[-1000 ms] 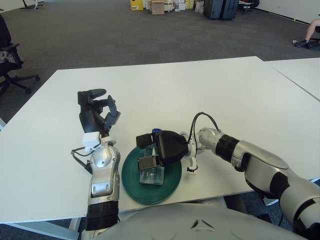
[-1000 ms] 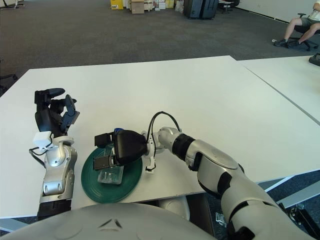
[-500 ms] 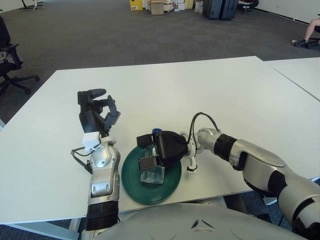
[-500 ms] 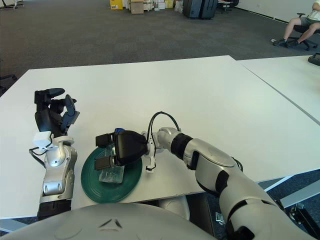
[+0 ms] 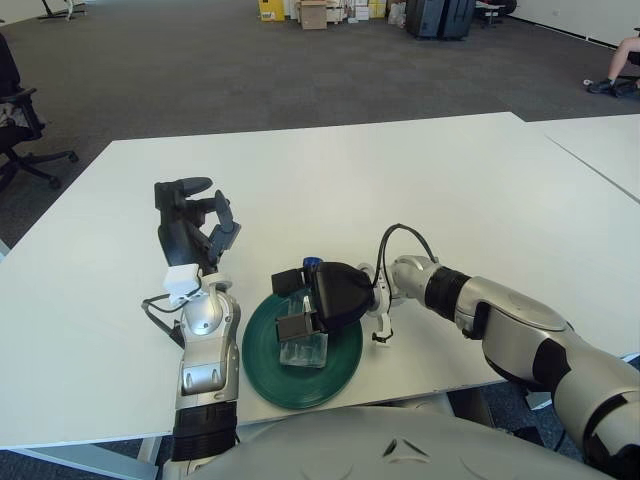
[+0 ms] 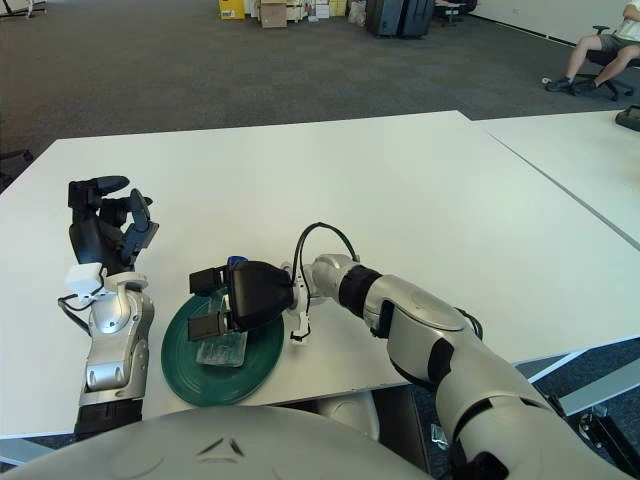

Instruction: Put the bottle into the plate.

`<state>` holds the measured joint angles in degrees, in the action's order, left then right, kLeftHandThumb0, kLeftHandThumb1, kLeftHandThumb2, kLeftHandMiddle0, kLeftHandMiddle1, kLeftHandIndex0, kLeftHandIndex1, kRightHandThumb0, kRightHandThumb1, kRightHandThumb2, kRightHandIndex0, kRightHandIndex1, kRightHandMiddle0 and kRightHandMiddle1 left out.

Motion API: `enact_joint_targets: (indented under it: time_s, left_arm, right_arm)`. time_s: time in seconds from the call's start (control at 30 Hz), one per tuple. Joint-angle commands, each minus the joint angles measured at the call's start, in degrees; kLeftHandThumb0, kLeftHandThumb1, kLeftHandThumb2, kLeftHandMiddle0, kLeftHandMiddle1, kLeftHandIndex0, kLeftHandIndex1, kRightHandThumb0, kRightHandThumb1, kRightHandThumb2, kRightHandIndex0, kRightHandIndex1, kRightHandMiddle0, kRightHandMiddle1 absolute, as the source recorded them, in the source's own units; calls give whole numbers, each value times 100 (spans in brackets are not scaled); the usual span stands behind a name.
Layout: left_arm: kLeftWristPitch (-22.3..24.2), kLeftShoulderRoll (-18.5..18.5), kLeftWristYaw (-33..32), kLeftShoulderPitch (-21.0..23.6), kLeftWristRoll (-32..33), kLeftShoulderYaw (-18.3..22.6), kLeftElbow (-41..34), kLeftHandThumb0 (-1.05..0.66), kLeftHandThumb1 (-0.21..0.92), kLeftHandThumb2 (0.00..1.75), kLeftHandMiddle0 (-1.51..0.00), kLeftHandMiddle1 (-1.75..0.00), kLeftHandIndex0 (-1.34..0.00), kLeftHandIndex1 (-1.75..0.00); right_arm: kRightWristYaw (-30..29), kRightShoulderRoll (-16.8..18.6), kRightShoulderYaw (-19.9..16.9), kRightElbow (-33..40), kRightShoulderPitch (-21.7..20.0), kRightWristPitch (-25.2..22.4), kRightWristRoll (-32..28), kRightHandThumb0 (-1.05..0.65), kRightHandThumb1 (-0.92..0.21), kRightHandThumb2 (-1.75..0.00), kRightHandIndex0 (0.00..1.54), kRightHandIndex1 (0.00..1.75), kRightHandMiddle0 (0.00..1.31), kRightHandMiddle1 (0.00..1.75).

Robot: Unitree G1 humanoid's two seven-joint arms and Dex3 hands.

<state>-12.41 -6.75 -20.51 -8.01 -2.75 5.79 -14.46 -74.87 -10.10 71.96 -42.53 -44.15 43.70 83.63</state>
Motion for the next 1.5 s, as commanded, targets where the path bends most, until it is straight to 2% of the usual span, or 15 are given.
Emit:
enact_joint_targets:
  time_s: [0.0, 0.57, 0.63, 0.7, 0.73, 0.8, 0.83, 0.9, 1.03, 1.2, 1.3, 1.47]
  left_arm:
    - [-45, -119, -24, 127, -7, 23, 6, -38, 75, 76, -37, -162, -30, -175]
    - [-38, -130, -27, 159, 13, 52, 31, -39, 74, 77, -38, -162, -31, -175]
    - [-50, -133, -28, 163, 16, 55, 34, -39, 74, 77, -38, -162, -31, -175]
    - [-64, -135, -29, 165, 15, 56, 37, -39, 74, 77, -38, -162, -31, -175]
    - [-67, -134, -31, 165, 9, 56, 37, -39, 74, 77, -38, -162, -31, -175]
    - [-67, -131, -34, 164, -3, 57, 35, -39, 74, 78, -38, -161, -31, -175]
    - [-65, -130, -35, 164, -7, 57, 34, -39, 74, 78, -38, -161, -31, -175]
    - [-60, -125, -37, 170, -14, 63, 38, -39, 73, 78, -38, -161, -31, -175]
    - [-54, -122, -42, 175, -15, 72, 42, -39, 73, 78, -39, -160, -31, -175]
    - [-29, -119, -37, 176, 2, 89, 35, -39, 73, 78, -40, -160, -31, -175]
    - [5, -119, -33, 173, 17, 101, 21, -39, 73, 78, -41, -159, -31, -175]
    - [17, -123, -32, 179, 29, 109, 16, -39, 72, 79, -41, -159, -32, -175]
  right_arm:
    - [128, -35, 76, 0, -138, -101, 53, -45, -41, -120, 77, 175, 54, 175]
    - [134, -175, 72, 276, -72, -292, 42, -43, -48, -111, 72, 175, 49, 175]
    - [77, -219, 62, 374, -62, -331, 55, -42, -52, -105, 70, 175, 45, 175]
    - [60, -266, 68, 463, -67, -363, 83, -40, -62, -93, 65, 175, 39, 175]
    - [122, -340, 87, 565, -92, -374, 129, -39, -68, -85, 60, 169, 35, 175]
    - [274, -462, 121, 726, -138, -387, 201, -54, -82, -82, 44, 134, 19, 150]
    - [345, -507, 131, 787, -155, -389, 224, -57, -84, -82, 41, 124, 16, 144]
    - [577, -577, 153, 882, -198, -405, 274, -65, -89, -87, 36, 88, 8, 126]
    - [991, -715, 106, 1111, -197, -438, 278, -73, -91, -94, 34, 49, 2, 102]
    - [1332, -853, 55, 1370, -203, -491, 323, -79, -92, -100, 33, 22, 0, 78]
    - [1490, -974, 17, 1548, -228, -457, 301, -83, -92, -102, 27, 13, 0, 61]
    - [1771, -1084, -61, 1714, -213, -388, 229, -87, -92, -105, 20, 6, 0, 43]
